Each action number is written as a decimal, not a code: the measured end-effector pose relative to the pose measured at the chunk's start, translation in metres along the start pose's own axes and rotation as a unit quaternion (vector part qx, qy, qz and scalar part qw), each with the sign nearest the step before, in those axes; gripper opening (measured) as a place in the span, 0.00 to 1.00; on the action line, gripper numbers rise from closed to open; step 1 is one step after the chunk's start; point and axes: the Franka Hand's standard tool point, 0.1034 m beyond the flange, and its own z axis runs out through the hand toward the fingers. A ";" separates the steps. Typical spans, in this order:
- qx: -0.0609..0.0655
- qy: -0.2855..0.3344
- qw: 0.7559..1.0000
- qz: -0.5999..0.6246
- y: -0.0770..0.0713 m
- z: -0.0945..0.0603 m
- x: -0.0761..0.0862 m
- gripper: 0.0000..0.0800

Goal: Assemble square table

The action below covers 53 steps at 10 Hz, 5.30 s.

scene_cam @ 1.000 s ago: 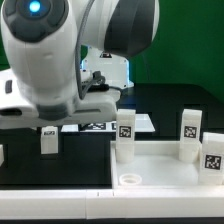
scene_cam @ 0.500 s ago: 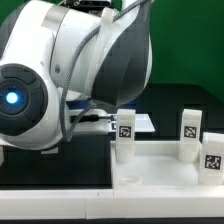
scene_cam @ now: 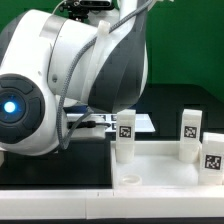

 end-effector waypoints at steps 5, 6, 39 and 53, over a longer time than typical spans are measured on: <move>0.000 0.002 1.000 0.000 0.000 -0.002 0.000 0.35; -0.003 0.010 1.000 -0.003 -0.004 -0.010 -0.004 0.35; 0.018 0.661 0.746 0.083 -0.145 -0.187 -0.006 0.36; 0.002 0.673 0.734 0.087 -0.140 -0.172 0.030 0.36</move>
Offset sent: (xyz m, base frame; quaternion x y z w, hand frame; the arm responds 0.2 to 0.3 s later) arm 0.0000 0.0000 0.0000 0.0000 0.0000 0.0000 1.0000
